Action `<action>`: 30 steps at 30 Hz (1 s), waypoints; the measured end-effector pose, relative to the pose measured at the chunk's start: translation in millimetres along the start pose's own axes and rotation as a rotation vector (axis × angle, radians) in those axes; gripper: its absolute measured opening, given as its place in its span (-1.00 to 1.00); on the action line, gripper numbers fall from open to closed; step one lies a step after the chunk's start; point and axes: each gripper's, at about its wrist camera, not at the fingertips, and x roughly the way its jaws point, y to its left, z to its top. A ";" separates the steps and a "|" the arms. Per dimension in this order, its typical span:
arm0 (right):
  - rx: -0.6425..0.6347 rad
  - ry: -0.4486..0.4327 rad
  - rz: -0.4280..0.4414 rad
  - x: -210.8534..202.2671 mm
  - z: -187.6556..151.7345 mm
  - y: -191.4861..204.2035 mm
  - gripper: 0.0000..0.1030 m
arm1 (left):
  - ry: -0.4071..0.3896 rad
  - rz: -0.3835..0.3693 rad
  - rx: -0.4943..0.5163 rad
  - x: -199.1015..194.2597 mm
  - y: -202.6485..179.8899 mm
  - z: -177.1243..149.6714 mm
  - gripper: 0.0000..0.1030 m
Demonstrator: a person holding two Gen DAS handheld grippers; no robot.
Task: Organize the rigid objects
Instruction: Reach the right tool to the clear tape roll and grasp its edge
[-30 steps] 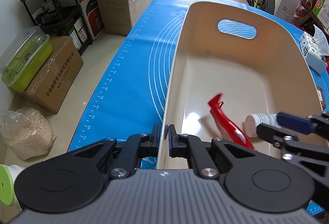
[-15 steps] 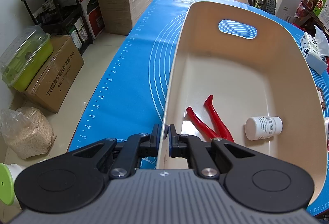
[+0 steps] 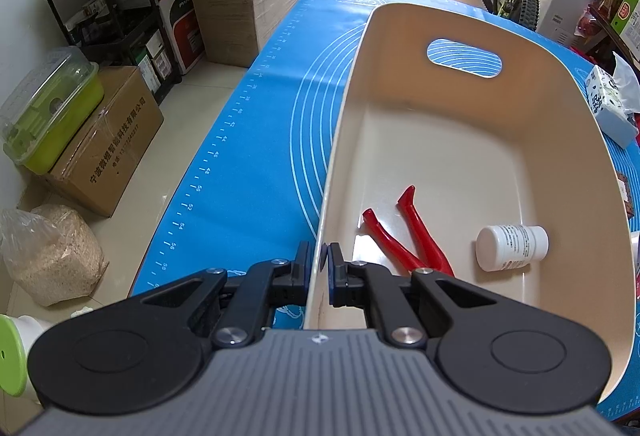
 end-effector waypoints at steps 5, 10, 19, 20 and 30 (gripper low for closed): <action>0.031 0.110 -0.038 25.4 -14.4 -20.0 0.38 | 0.000 0.008 0.002 0.8 -1.9 -0.3 -0.80; 0.014 0.200 -0.041 42.3 -29.3 -27.7 0.35 | -0.001 0.012 0.003 0.7 -3.1 -0.8 -0.79; -0.007 0.272 -0.016 65.3 -41.7 -26.8 -0.03 | -0.001 0.013 0.003 0.8 -3.1 -0.5 -0.79; -0.009 0.272 -0.015 66.1 -41.3 -26.0 -0.09 | -0.001 0.013 0.003 0.8 -3.1 -0.4 -0.79; -0.036 0.259 -0.004 60.9 -38.0 -19.5 -0.59 | -0.001 0.013 0.002 0.7 -3.3 -0.2 -0.79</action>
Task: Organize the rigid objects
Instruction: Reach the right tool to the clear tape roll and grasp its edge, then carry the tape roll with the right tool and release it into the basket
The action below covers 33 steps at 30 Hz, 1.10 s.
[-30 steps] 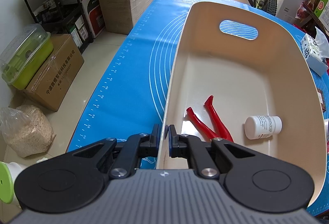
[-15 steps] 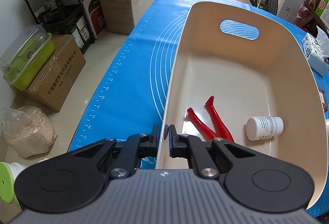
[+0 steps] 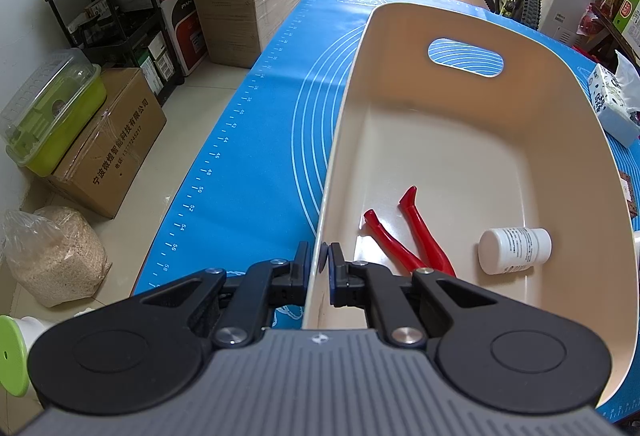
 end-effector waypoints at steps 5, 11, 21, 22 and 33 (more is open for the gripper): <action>-0.005 -0.070 -0.005 -18.0 3.3 4.0 -0.65 | 0.000 0.000 0.000 0.0 0.0 0.0 -0.79; 0.004 -0.145 -0.022 -33.4 9.5 7.4 -0.68 | 0.000 -0.001 -0.001 0.0 0.0 0.0 -0.79; 0.072 -0.308 0.012 -69.5 20.2 19.5 -0.68 | 0.000 0.000 0.002 -0.5 -0.7 0.4 -0.79; 0.077 -0.326 0.024 -74.0 21.3 22.7 -0.68 | 0.000 0.000 0.002 -0.4 -0.8 0.5 -0.79; 0.059 -0.442 0.191 -108.9 31.4 78.5 -0.68 | -0.003 0.003 0.009 -0.5 -1.1 0.1 -0.79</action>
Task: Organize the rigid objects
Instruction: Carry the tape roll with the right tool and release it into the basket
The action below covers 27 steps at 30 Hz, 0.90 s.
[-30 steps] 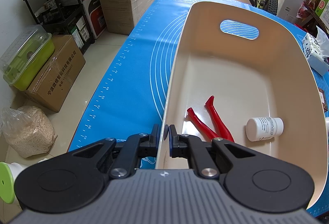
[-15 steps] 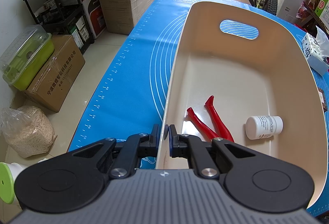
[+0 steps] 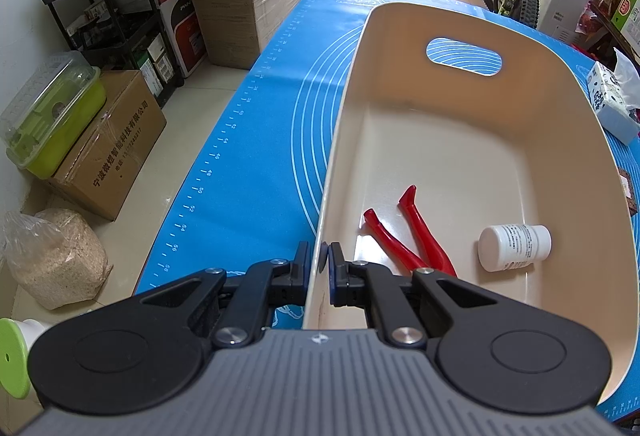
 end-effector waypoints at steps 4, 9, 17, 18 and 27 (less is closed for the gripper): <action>-0.039 -0.003 0.052 2.0 -1.1 29.5 -0.68 | -0.001 0.000 0.001 0.2 0.0 -0.1 -0.79; -0.101 0.026 0.109 9.9 -8.5 64.3 -0.68 | -0.001 -0.001 0.000 0.5 0.1 -0.3 -0.79; -0.241 0.122 0.169 26.9 -37.5 112.6 -0.68 | -0.001 -0.001 0.000 -0.2 0.1 -0.2 -0.79; -0.258 0.139 0.171 29.5 -40.4 116.0 -0.68 | -0.001 -0.001 0.001 -0.1 -0.1 -0.1 -0.79; -0.390 0.292 0.179 48.0 -61.5 138.6 -0.68 | -0.003 0.000 0.005 -1.0 -0.1 -0.3 -0.79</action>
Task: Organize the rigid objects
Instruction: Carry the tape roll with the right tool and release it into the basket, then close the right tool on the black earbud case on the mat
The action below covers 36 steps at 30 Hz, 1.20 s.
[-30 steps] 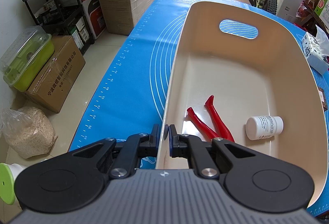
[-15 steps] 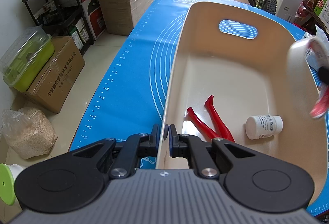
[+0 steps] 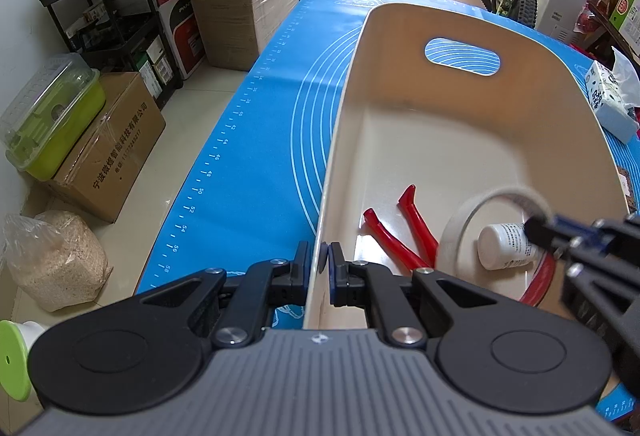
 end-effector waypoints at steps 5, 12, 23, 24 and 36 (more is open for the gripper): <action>-0.044 0.047 0.031 3.5 -3.4 10.1 -0.57 | 0.000 -0.001 0.000 0.0 0.0 0.0 -0.79; 0.000 0.014 0.078 -8.4 -1.0 1.7 -0.21 | 0.000 0.000 -0.001 0.0 -0.1 -0.1 -0.79; 0.201 -0.139 0.090 -60.5 1.6 -56.9 0.29 | 0.000 -0.002 -0.001 0.0 -0.7 0.1 -0.79; 0.204 -0.158 0.070 -65.5 1.6 -61.3 0.29 | 0.001 -0.002 -0.001 0.2 -0.7 0.3 -0.79; 0.271 -0.157 -0.042 -68.8 -19.7 -127.5 0.29 | 0.001 -0.002 -0.002 1.6 -2.0 0.4 -0.79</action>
